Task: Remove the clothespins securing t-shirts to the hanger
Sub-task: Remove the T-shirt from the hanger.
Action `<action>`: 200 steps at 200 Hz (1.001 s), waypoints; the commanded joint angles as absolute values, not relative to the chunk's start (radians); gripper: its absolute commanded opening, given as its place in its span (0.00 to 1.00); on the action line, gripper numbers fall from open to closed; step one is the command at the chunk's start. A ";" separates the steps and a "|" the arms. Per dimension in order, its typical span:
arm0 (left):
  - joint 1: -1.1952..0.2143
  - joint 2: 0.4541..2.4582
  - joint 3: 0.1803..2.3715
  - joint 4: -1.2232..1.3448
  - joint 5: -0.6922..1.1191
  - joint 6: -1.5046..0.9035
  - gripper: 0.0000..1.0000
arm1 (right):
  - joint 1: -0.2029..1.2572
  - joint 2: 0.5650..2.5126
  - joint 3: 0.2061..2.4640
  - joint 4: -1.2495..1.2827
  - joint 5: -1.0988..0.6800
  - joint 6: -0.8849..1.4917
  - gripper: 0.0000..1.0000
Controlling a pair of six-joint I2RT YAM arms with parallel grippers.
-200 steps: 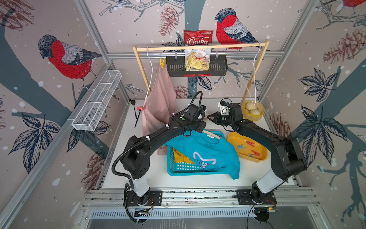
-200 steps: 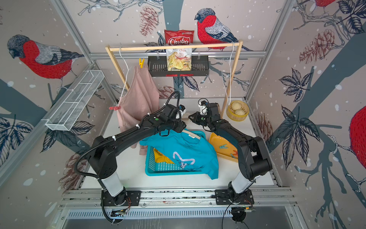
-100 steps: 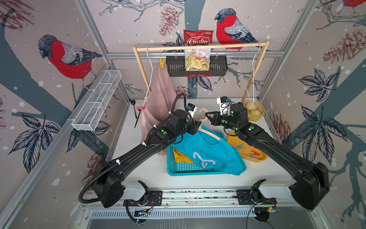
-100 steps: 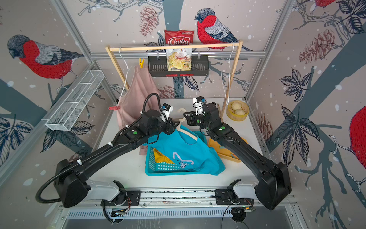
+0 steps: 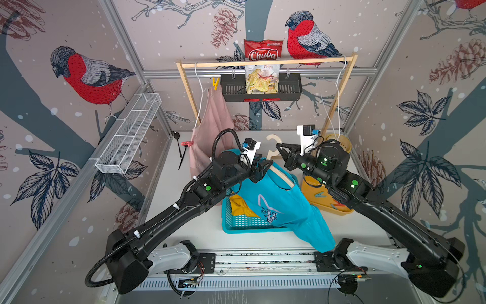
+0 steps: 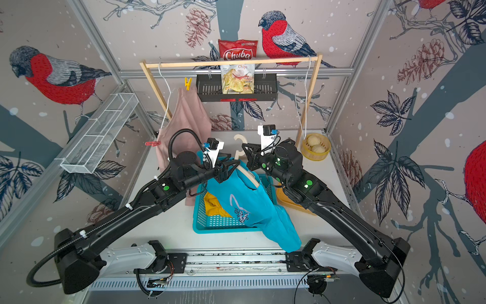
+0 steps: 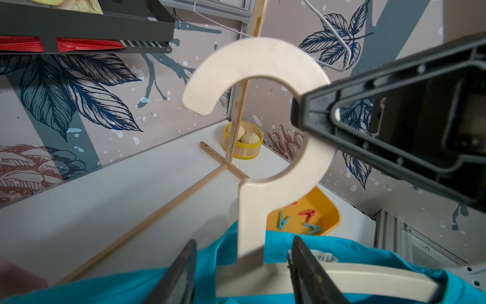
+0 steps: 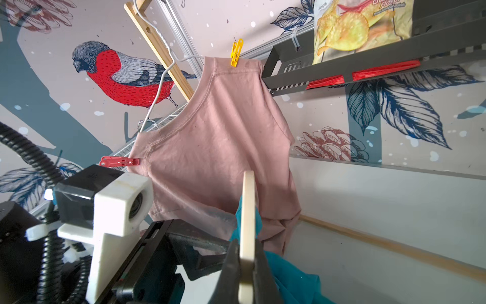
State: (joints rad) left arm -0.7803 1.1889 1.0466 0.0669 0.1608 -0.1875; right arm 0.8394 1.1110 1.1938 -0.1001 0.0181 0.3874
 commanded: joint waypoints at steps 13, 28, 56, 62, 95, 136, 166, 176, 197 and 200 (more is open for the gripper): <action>-0.784 1.212 1.073 0.108 0.187 -0.202 0.41 | 0.914 1.131 1.239 -0.114 0.107 0.290 0.00; -0.784 1.220 1.084 0.097 0.186 -0.206 0.34 | 0.949 1.145 1.258 -0.125 0.139 0.247 0.00; -0.784 1.229 1.093 0.073 0.186 -0.209 0.23 | 0.990 1.163 1.274 -0.135 0.191 0.191 0.00; -0.783 1.226 1.094 0.070 0.186 -0.211 0.18 | 0.991 1.163 1.273 -0.133 0.199 0.189 0.00; -0.784 1.207 1.089 0.062 0.182 -0.208 0.01 | 0.994 1.153 1.270 -0.129 0.204 0.174 0.00; -0.782 1.169 1.093 0.094 0.163 -0.189 0.00 | 0.994 1.126 1.281 -0.129 0.108 0.139 0.59; -0.783 1.144 1.149 0.078 0.140 -0.148 0.00 | 0.995 1.093 1.357 -0.213 0.064 0.114 0.79; -0.783 1.135 1.186 0.047 0.121 -0.127 0.00 | 0.994 1.073 1.379 -0.244 0.084 0.110 0.82; -0.783 1.102 1.280 -0.053 0.023 -0.085 0.00 | 0.994 1.035 1.429 -0.322 0.046 0.109 0.89; -0.782 1.094 1.289 -0.063 0.007 -0.082 0.00 | 0.993 1.032 1.437 -0.336 0.030 0.109 0.89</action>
